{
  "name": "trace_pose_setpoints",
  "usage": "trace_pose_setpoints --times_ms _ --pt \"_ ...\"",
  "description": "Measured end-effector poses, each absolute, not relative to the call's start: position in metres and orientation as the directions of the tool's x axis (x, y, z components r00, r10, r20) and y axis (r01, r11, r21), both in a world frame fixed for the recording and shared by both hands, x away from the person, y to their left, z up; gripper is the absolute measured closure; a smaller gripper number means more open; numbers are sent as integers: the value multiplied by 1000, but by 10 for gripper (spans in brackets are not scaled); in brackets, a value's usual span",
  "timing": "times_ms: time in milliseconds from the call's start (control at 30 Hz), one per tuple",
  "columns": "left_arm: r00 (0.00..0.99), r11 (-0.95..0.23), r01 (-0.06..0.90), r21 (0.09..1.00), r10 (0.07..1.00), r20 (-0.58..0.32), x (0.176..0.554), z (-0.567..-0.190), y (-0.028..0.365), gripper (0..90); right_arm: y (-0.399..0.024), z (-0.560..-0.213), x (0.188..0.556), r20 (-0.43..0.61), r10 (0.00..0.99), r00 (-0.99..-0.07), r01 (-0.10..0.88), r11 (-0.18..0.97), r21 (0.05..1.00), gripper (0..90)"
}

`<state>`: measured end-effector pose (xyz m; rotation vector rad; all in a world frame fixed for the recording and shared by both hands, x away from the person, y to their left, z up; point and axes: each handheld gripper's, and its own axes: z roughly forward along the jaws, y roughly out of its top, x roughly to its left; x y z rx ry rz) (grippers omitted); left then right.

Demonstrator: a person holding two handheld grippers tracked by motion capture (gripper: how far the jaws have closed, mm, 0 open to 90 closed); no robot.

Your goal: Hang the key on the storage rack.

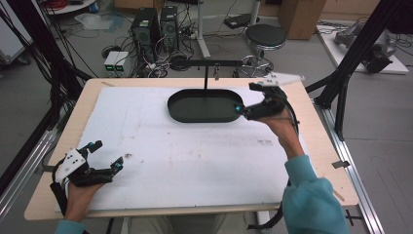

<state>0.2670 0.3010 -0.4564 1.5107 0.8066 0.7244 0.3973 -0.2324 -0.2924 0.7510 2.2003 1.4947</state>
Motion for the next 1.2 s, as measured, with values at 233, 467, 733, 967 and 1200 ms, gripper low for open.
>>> trace_pose_setpoints --times_ms 233,467,733,967,1200 --pt "564 -48 77 996 826 -4 267 -456 301 17 -276 -352 362 31 678 -734 190 162 968 4" --pt "567 -50 75 996 824 -2 266 -456 301 17 -295 -399 339 22 711 -703 115 83 990 4" --pt "568 -56 65 996 823 9 266 -456 300 17 -306 -438 327 37 742 -669 114 53 992 4" --pt "568 -59 65 996 823 12 266 -456 299 17 -308 -449 321 42 772 -634 97 25 995 5" --pt "568 -57 64 996 823 11 265 -456 300 17 -304 -449 319 8 774 -633 88 61 994 5"
